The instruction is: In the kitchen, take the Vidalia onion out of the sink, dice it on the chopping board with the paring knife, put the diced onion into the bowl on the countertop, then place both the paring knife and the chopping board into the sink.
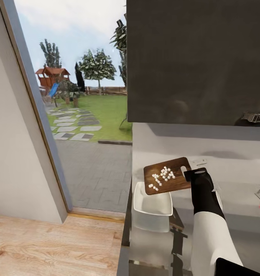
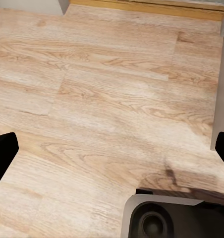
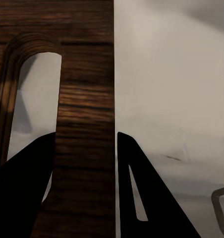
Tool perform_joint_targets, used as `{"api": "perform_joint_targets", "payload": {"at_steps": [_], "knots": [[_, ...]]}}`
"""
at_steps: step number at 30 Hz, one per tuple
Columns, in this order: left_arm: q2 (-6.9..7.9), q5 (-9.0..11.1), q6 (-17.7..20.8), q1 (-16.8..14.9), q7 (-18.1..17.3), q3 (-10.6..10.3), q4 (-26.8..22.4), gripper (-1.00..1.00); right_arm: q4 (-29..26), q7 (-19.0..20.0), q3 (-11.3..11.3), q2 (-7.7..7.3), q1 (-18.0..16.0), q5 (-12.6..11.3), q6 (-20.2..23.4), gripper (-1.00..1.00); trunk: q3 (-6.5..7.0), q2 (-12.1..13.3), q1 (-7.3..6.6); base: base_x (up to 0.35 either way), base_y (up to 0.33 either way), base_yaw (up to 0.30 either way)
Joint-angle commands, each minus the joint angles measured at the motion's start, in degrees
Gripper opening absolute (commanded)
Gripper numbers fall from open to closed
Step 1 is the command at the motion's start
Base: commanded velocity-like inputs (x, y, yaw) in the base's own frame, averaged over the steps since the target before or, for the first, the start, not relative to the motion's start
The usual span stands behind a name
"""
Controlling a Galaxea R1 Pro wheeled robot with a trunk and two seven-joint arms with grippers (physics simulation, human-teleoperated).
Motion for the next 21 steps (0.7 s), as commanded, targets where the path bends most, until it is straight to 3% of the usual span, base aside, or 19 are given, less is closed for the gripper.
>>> {"api": "perform_joint_targets", "payload": {"at_steps": [1,16,21], "knots": [[0.08,0.28,-0.08,-0.01,0.48,-0.49,-0.11,1.0,-0.08,0.52,-0.16,0.07,-0.07,0.58,0.0,-1.0,-0.1,-0.11,0.04,0.0,0.0,0.0],[0.08,0.28,-0.08,-0.02,0.48,-0.5,-0.14,1.0,1.31,0.33,-0.24,0.07,-0.07,0.56,-3.38,-1.0,-0.1,-0.11,0.04,0.0,0.0,0.0],[0.08,0.26,-0.08,-0.04,0.48,-0.48,-0.16,1.0,3.12,-1.95,-0.24,0.07,-0.05,0.49,-4.87,-1.0,-0.1,-0.11,0.04,0.0,0.0,0.0]]}}
